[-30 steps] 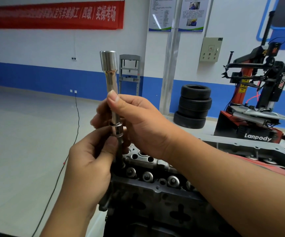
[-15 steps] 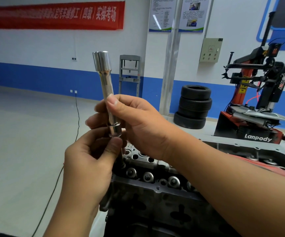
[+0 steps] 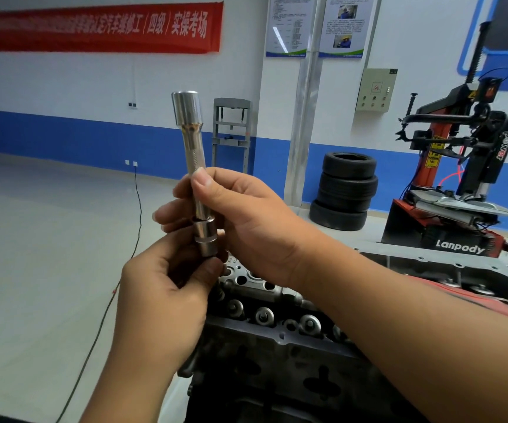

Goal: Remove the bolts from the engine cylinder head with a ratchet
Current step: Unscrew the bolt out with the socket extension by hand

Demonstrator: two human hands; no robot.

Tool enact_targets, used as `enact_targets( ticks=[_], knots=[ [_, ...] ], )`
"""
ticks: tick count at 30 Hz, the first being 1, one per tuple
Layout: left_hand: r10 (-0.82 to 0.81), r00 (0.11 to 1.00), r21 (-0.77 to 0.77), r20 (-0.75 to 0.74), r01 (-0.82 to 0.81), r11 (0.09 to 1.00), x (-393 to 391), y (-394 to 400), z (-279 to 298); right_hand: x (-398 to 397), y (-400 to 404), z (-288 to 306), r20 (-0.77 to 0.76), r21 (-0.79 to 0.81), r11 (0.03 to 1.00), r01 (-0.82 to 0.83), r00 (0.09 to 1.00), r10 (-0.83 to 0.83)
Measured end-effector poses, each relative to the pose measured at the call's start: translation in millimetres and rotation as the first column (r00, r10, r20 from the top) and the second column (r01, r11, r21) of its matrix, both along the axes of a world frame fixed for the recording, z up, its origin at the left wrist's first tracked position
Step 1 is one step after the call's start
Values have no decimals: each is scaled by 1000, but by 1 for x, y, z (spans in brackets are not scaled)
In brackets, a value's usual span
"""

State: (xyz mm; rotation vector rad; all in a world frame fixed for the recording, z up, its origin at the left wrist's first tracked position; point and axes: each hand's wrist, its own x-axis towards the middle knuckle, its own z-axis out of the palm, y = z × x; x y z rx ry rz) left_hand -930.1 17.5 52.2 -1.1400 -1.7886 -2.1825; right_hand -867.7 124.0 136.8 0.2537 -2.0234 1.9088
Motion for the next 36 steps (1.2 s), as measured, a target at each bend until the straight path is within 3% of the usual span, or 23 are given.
enact_targets(
  ticks=[6,13,21,26,33,36],
  knots=[
    [118,993,24,25,-119,993,2,1,-1,1,2,-1,-8,19,999,26,1000,-26],
    [-111,994,-78,-1,110,991,0,-7,3,1,0,-1,-16,51,999,17,1000,-16],
    [95,994,-29,49,-93,995,0,-2,-1,0,1,-2,3,88,995,57,998,-57],
    [-65,996,-92,56,70,993,0,-4,2,1,0,-1,4,63,997,44,999,-45],
    [62,993,-31,101,-59,998,1,-1,-1,-1,1,-2,25,78,996,53,998,-55],
    [-45,995,-44,94,49,998,0,-4,0,-1,1,-2,14,117,992,53,998,-55]
  ],
)
